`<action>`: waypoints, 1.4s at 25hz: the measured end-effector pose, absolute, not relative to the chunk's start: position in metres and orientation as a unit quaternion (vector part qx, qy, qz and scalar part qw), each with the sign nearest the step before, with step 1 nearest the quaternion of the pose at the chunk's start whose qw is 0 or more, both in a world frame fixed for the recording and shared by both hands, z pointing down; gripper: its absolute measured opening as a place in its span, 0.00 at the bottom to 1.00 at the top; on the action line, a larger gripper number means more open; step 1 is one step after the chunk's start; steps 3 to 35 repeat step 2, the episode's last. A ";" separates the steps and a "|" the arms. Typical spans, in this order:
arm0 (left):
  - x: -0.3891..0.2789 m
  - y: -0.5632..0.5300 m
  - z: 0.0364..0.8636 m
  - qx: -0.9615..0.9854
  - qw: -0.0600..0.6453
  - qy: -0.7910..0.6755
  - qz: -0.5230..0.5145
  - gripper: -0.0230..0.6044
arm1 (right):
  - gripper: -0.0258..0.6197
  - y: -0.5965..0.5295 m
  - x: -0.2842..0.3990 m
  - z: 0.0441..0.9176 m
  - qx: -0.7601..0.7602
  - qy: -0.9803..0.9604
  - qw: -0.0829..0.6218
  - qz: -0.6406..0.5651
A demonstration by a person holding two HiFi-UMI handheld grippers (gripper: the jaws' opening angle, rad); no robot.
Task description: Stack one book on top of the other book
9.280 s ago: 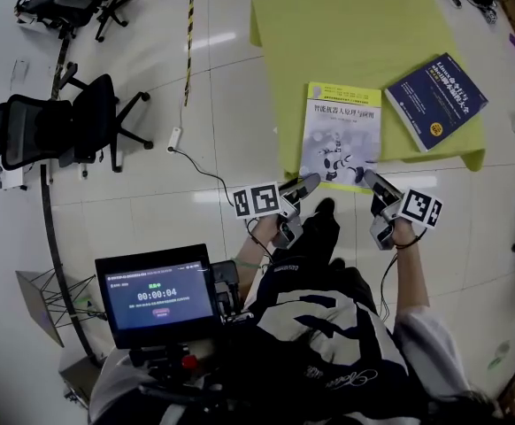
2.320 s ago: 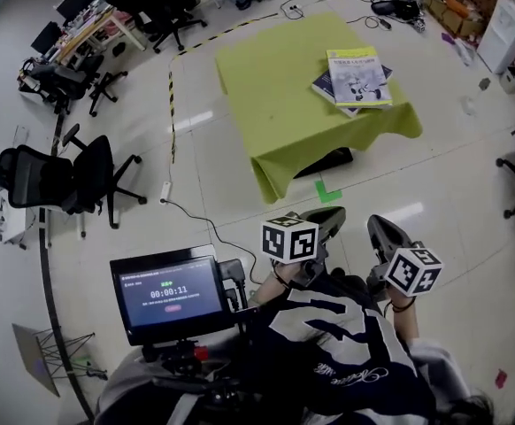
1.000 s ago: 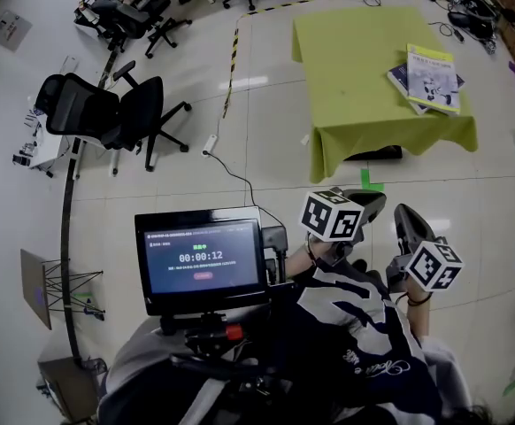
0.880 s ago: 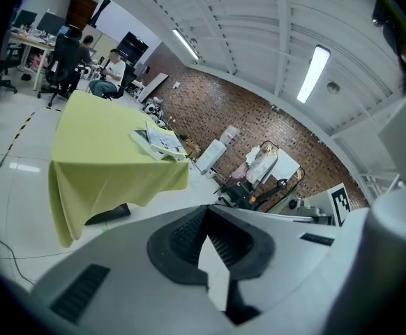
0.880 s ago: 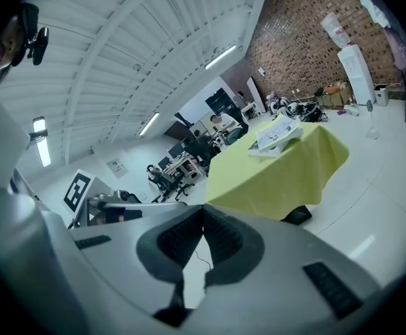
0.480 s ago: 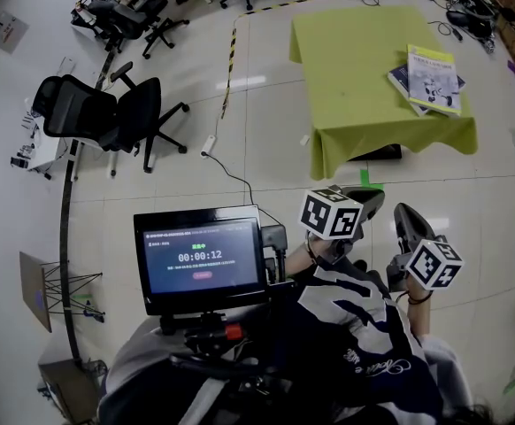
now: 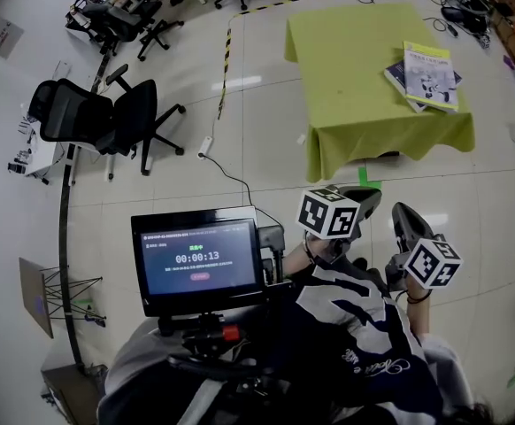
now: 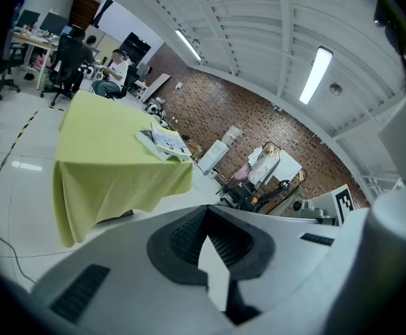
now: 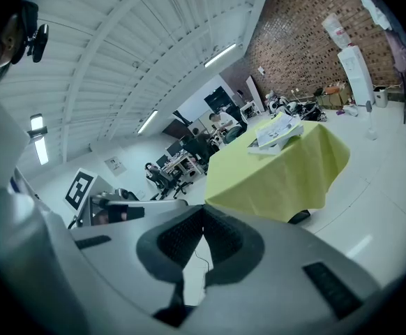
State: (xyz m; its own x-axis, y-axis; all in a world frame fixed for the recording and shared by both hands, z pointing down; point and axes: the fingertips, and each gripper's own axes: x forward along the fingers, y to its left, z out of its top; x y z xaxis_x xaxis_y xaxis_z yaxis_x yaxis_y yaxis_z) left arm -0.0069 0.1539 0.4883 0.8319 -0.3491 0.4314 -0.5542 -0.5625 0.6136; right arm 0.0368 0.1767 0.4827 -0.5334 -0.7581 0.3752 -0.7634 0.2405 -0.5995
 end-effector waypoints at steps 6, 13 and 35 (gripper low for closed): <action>-0.009 0.155 0.490 0.873 0.391 -0.261 0.132 0.04 | 0.04 0.178 0.036 0.485 0.482 -0.787 0.005 0.384; -0.009 0.155 0.490 0.873 0.391 -0.261 0.132 0.04 | 0.04 0.178 0.036 0.485 0.482 -0.787 0.005 0.384; -0.009 0.155 0.490 0.873 0.391 -0.261 0.132 0.04 | 0.04 0.178 0.036 0.485 0.482 -0.787 0.005 0.384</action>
